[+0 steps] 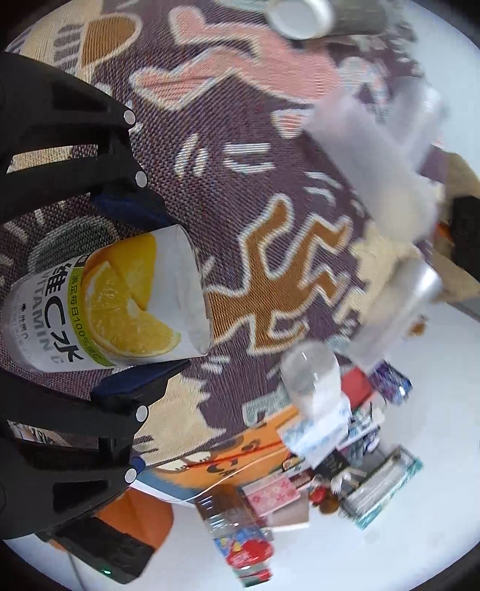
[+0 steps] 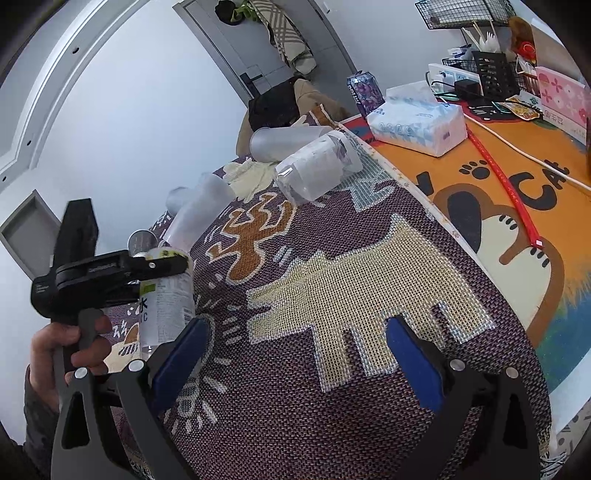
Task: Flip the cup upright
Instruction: 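Rotate the bottle cap-up with the left tool and set it on the blanket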
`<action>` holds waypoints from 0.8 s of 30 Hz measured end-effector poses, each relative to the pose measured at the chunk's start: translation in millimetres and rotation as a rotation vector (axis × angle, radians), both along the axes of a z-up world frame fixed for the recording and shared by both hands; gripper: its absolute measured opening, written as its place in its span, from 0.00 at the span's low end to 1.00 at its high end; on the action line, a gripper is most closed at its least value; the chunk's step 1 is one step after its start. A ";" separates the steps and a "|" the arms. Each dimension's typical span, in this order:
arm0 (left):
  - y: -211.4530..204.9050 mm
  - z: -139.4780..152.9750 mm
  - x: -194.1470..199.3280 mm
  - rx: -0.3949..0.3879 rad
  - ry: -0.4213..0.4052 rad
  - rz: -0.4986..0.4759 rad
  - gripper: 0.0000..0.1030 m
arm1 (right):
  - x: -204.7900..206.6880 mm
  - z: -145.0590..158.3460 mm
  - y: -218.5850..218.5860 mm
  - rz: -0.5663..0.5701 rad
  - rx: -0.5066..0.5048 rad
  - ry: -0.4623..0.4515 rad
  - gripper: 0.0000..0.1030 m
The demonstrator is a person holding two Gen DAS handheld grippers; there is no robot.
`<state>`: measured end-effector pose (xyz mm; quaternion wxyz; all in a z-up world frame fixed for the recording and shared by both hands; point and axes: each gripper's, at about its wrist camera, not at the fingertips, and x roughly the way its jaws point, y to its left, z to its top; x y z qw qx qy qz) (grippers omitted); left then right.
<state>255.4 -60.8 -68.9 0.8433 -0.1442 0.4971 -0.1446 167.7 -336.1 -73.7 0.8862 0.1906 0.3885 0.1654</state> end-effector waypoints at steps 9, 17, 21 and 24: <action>-9.2 52.3 -39.9 0.158 -0.244 -0.012 0.62 | -0.4 5.3 9.5 0.010 -0.006 -0.015 0.93; -28.8 71.1 -73.6 0.349 -0.394 -0.042 0.62 | -1.9 7.5 10.0 -0.001 -0.026 -0.024 0.93; -33.6 66.6 -81.8 0.377 -0.397 -0.052 0.62 | -3.1 7.5 10.6 -0.006 -0.040 -0.026 0.93; -36.2 61.0 -85.8 0.408 -0.387 -0.053 0.62 | -4.0 7.0 11.2 -0.007 -0.047 -0.026 0.93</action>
